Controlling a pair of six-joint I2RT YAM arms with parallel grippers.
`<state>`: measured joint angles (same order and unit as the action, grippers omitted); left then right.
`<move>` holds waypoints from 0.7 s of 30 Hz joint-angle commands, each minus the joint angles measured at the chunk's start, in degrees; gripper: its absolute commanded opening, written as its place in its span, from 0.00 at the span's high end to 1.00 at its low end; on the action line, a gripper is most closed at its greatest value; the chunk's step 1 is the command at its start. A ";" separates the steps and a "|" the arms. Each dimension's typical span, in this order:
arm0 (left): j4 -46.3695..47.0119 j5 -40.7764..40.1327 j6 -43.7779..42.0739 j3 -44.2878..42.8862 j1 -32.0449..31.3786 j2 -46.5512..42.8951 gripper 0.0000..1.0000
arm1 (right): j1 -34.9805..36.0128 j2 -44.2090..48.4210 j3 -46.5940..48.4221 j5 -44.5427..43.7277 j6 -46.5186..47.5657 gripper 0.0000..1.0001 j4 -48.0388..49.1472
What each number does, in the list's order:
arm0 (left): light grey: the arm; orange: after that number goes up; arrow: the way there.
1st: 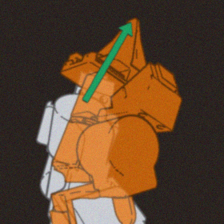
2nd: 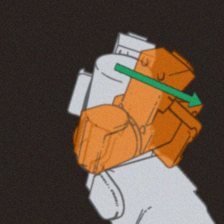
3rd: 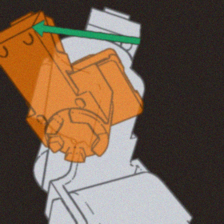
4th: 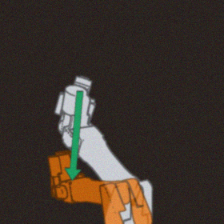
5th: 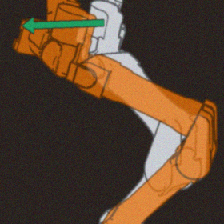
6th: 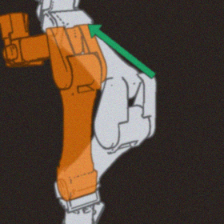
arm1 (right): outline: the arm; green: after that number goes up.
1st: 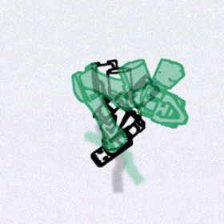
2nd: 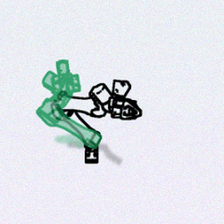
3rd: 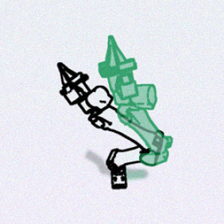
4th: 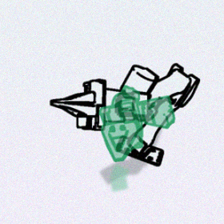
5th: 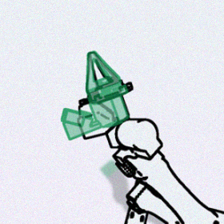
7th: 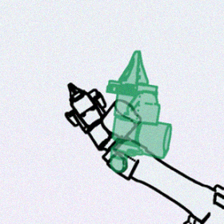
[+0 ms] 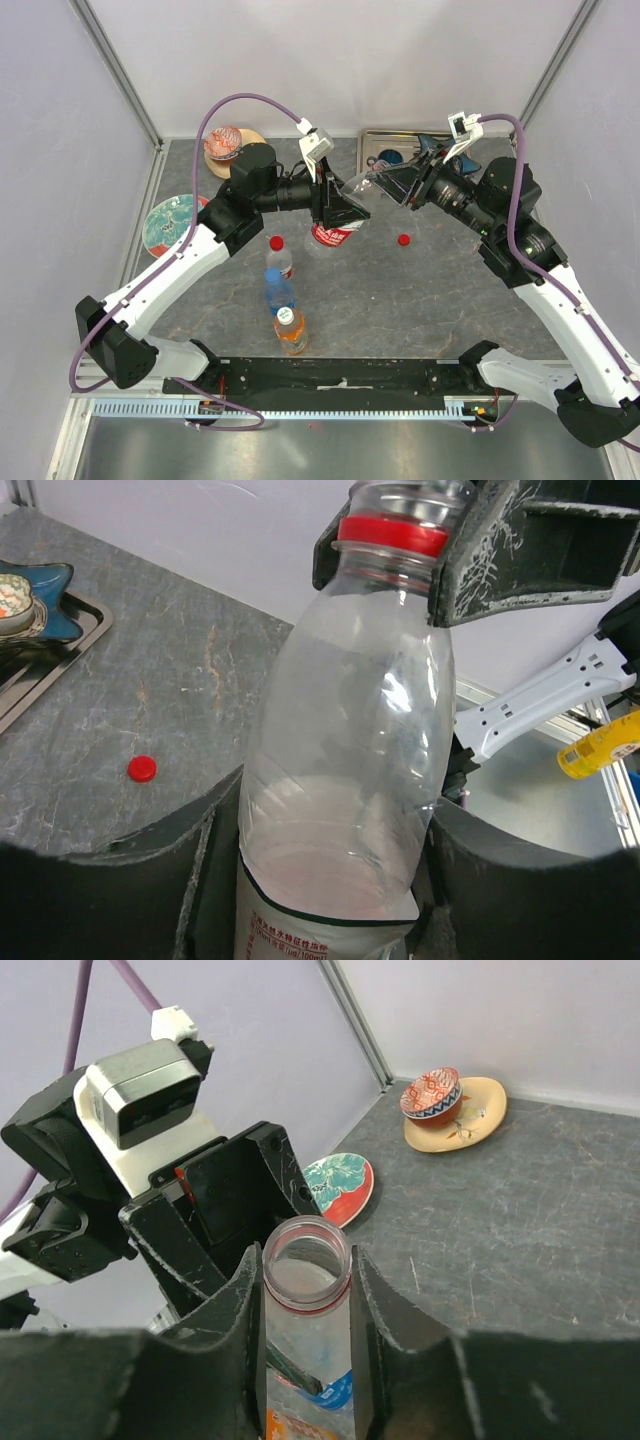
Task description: Unscrew the bottle caps
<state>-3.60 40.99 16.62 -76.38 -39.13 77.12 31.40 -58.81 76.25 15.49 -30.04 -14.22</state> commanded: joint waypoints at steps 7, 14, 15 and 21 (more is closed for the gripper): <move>-0.44 -7.74 -1.95 -2.72 0.02 -2.23 0.01 | 0.16 0.01 0.39 1.22 0.95 1.00 0.16; -5.98 -18.21 -3.35 -3.51 1.96 -8.38 0.01 | 0.24 0.89 4.34 -16.77 4.89 1.00 -7.47; -7.03 -20.93 -3.61 -3.08 1.96 -9.78 0.00 | 0.24 0.63 4.52 -24.29 5.43 1.00 -8.36; -3.53 -38.17 -3.26 7.90 1.96 -25.68 0.00 | 0.24 -3.23 2.51 -47.44 11.66 1.00 -11.27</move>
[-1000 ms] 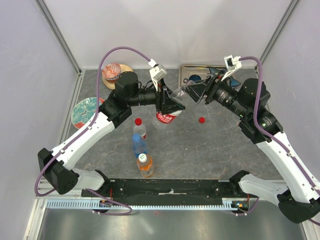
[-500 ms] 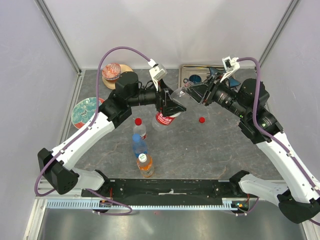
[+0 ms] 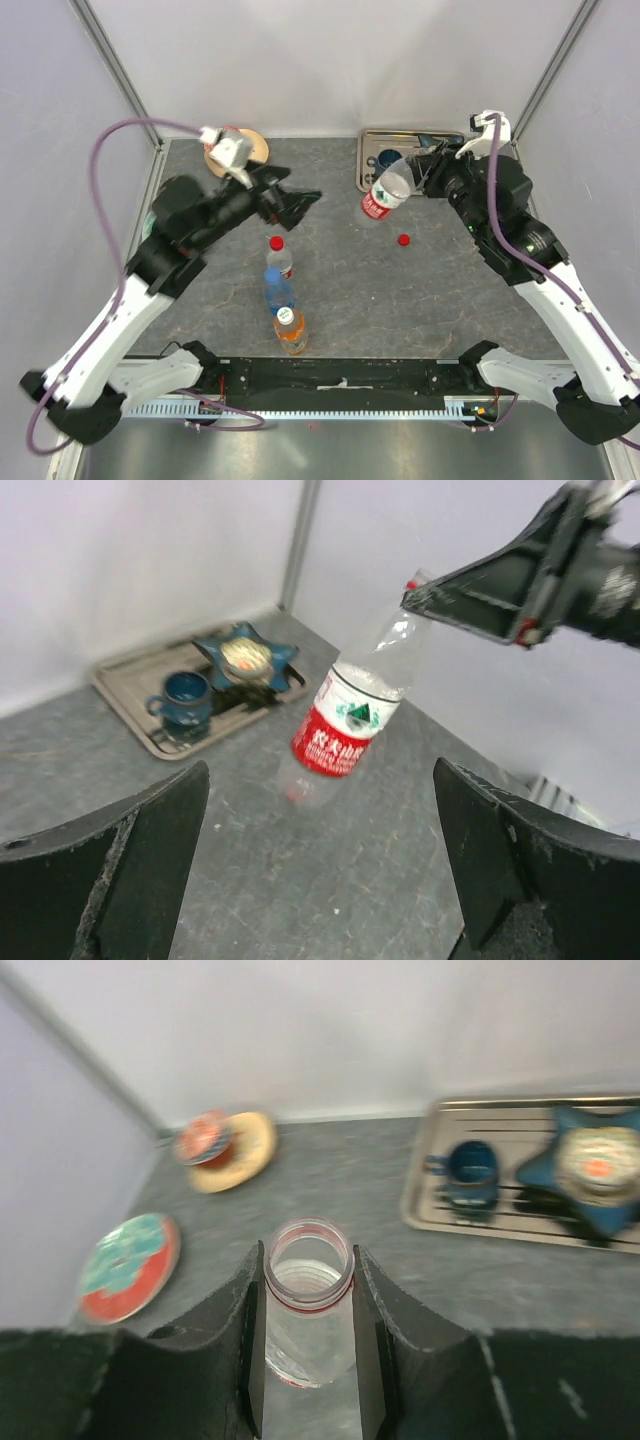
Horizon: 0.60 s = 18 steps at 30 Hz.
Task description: Unscrew the bottle caps
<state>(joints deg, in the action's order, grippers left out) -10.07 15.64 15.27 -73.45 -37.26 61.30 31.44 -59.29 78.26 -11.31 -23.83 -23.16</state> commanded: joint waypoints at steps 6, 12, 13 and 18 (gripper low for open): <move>4.80 -14.50 -2.87 11.31 0.08 -17.18 0.00 | 0.20 -5.05 -8.82 -34.91 12.40 1.00 8.82; 2.42 -13.53 -1.47 13.15 0.08 -18.05 0.01 | 0.02 -10.50 -12.25 -44.76 19.26 1.00 19.36; 2.68 -13.27 -1.38 14.20 0.08 -18.40 0.00 | -0.32 -10.59 -13.91 -44.76 19.96 1.00 21.73; 2.59 -13.08 -2.00 16.14 0.08 -20.69 0.00 | -2.43 -12.69 -17.78 -44.59 22.34 1.00 32.90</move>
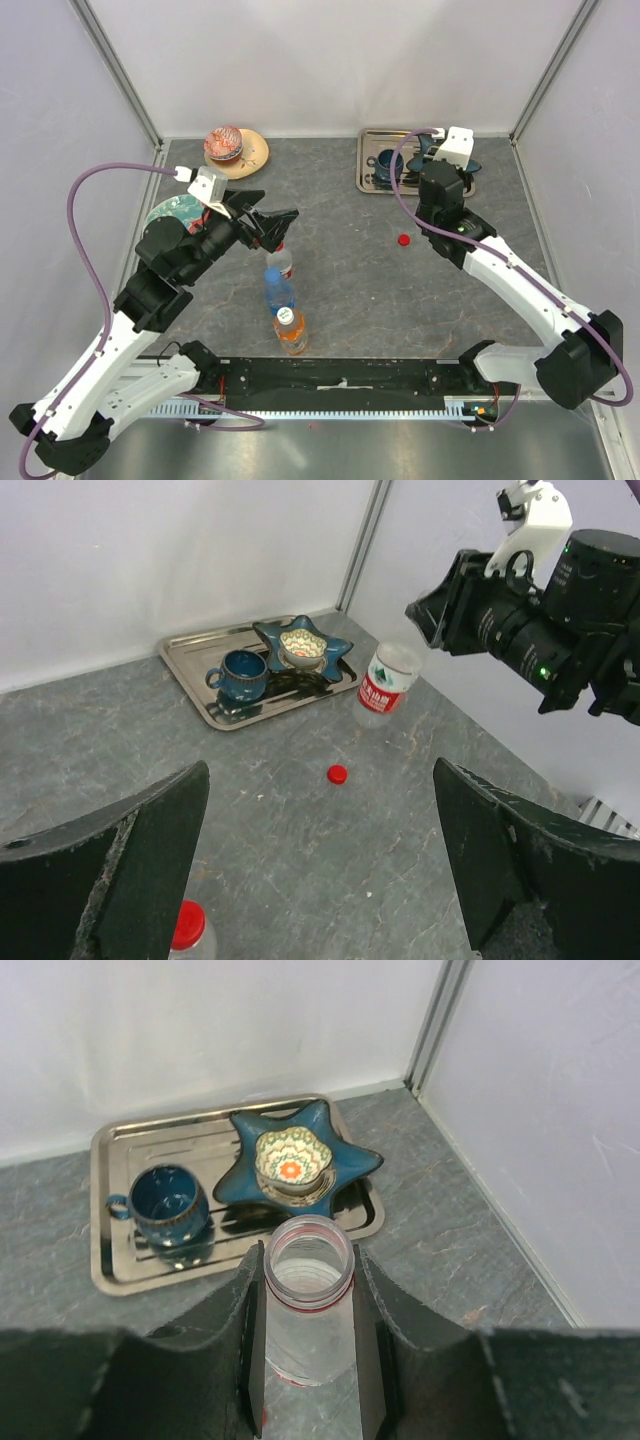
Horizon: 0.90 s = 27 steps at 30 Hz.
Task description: Unscrew the bottle caps
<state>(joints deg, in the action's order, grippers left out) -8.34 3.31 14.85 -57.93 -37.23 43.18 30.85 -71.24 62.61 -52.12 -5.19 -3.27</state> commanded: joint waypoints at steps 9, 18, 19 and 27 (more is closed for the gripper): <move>0.78 -0.33 -1.84 1.86 0.06 -2.40 0.00 | -6.68 -6.36 -5.82 -0.27 -3.42 1.00 15.04; 0.08 0.30 -0.53 3.26 0.06 -2.57 0.00 | -7.73 -9.70 -10.83 1.14 -2.99 1.00 24.18; 0.16 0.21 -0.61 3.35 0.06 -2.49 0.00 | -7.91 -10.23 -11.19 1.14 -3.24 1.00 25.75; 0.08 0.46 -0.26 3.35 0.06 -1.78 0.00 | -8.79 -13.04 -9.35 4.56 -5.44 1.00 22.17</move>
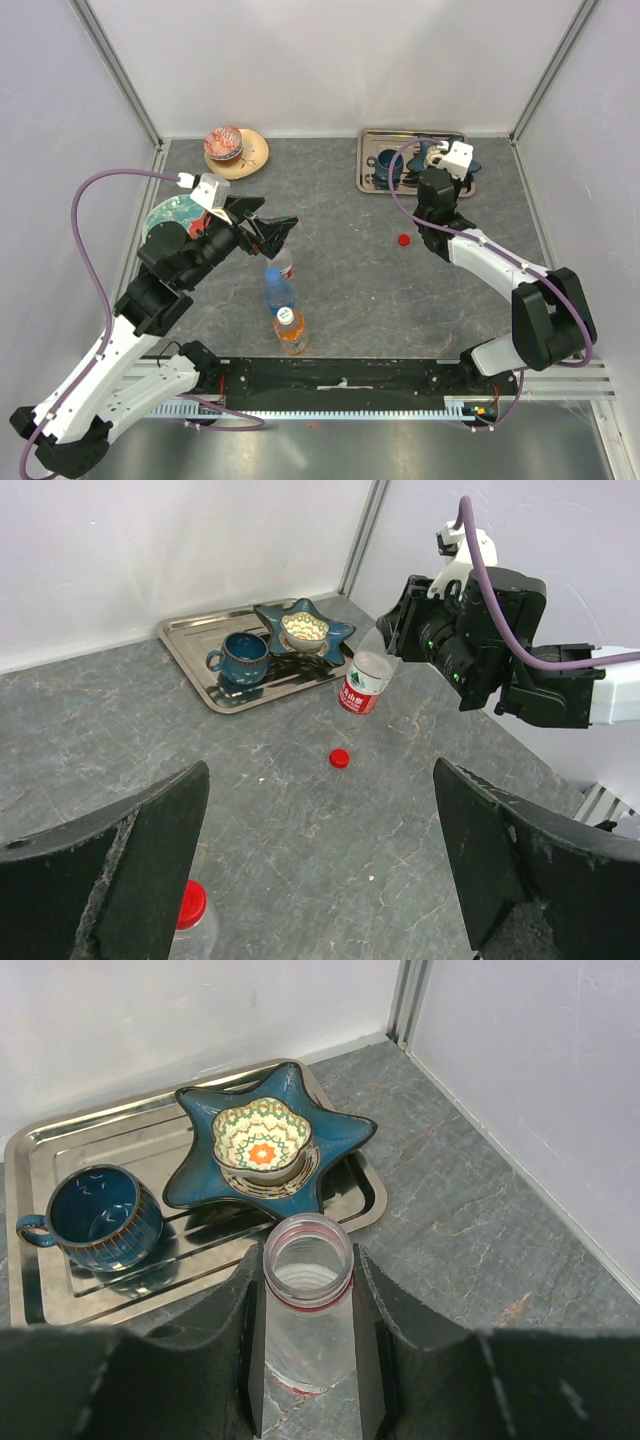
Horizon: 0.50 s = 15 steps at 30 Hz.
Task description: Unscrew the bottle caps
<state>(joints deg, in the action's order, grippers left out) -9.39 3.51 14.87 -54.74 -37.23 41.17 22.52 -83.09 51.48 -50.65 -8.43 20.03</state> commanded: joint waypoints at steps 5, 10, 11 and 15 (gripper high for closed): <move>0.77 0.97 0.16 0.25 0.06 0.67 0.00 | -0.81 -2.43 4.24 5.91 -3.70 0.94 -7.19; 0.51 0.97 -0.19 0.16 0.06 0.58 0.00 | -0.81 -1.55 4.77 5.75 -5.10 0.73 -10.27; 0.34 0.89 -0.28 -0.10 0.06 0.67 0.00 | -0.73 -1.29 4.94 5.74 -5.37 0.71 -10.62; 0.07 0.89 -0.28 -0.37 0.06 1.02 0.00 | -0.81 -0.85 5.91 5.92 -6.08 0.62 -12.73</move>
<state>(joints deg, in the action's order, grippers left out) -9.93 3.60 14.90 -54.68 -37.23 42.02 21.63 -84.27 55.79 -46.76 -11.35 13.06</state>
